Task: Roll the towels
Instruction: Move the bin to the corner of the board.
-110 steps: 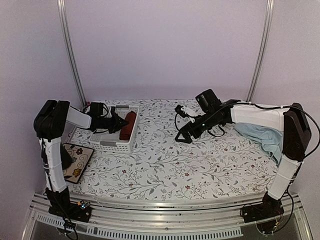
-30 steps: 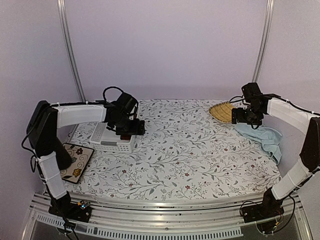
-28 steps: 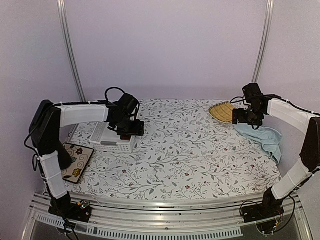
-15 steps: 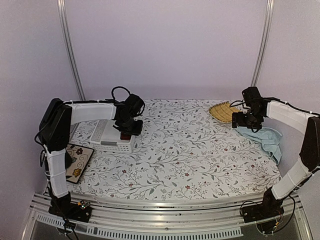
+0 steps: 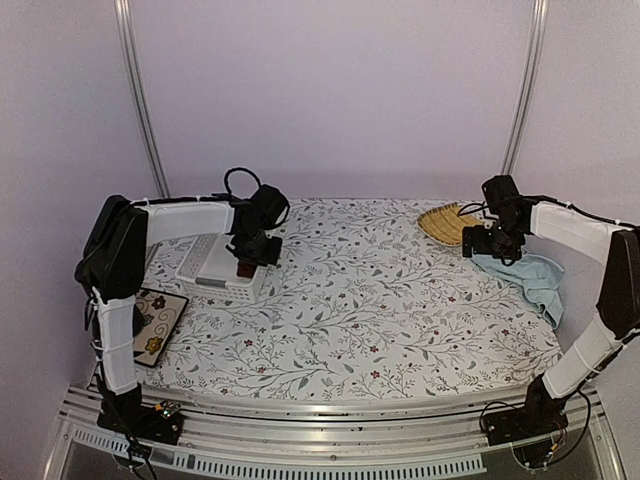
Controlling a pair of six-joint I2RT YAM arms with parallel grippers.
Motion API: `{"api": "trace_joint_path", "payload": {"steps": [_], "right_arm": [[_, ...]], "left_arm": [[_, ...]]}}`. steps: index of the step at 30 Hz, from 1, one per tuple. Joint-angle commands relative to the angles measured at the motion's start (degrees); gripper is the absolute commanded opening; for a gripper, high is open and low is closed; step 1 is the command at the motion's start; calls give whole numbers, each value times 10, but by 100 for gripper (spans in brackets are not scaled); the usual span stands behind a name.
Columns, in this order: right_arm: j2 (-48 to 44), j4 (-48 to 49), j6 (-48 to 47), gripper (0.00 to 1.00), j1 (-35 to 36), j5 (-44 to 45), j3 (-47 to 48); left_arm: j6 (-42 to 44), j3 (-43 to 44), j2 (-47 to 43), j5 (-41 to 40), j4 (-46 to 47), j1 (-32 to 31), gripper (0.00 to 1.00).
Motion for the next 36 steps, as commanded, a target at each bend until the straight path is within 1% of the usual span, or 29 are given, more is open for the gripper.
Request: {"api": "trace_joint_path", "payload": {"steps": [1,6,14,20,22,23,24,27,29,31,33,35,36], "right_arm": [[15,13,3,100,-4,1,7],[27,13,3,100,-8,4,11],[56,21,2,100,-23,23,12],[93,31,-4,99,-65,38,16],[109,33,-9,99,-79,43,16],[117,33,-11,99,-85,44,16],[123,34,-12,99,-90,43,35],[151,30,-15,99,-102,50,59],[166,24,-18,97,-104,55,77],[176,23,-20,93,-106,59,93],[187,23,-24,91,-106,62,106],[201,20,-31,91,-107,69,116],[209,18,-34,91,-106,69,120]], "left_arm": [[26,16,14,-6,-9,23,5],[38,21,24,1,-10,43,3],[24,39,53,32,-12,96,3],[36,72,91,28,-13,130,3],[39,84,104,31,-17,139,5],[41,87,107,31,-18,142,9],[41,89,108,31,-18,143,14],[42,90,109,33,-18,144,22],[43,86,107,31,-18,144,26],[43,79,98,27,-18,145,32],[42,73,87,27,-18,145,43],[42,72,75,28,-18,145,57],[42,72,70,30,-18,145,89]]}}
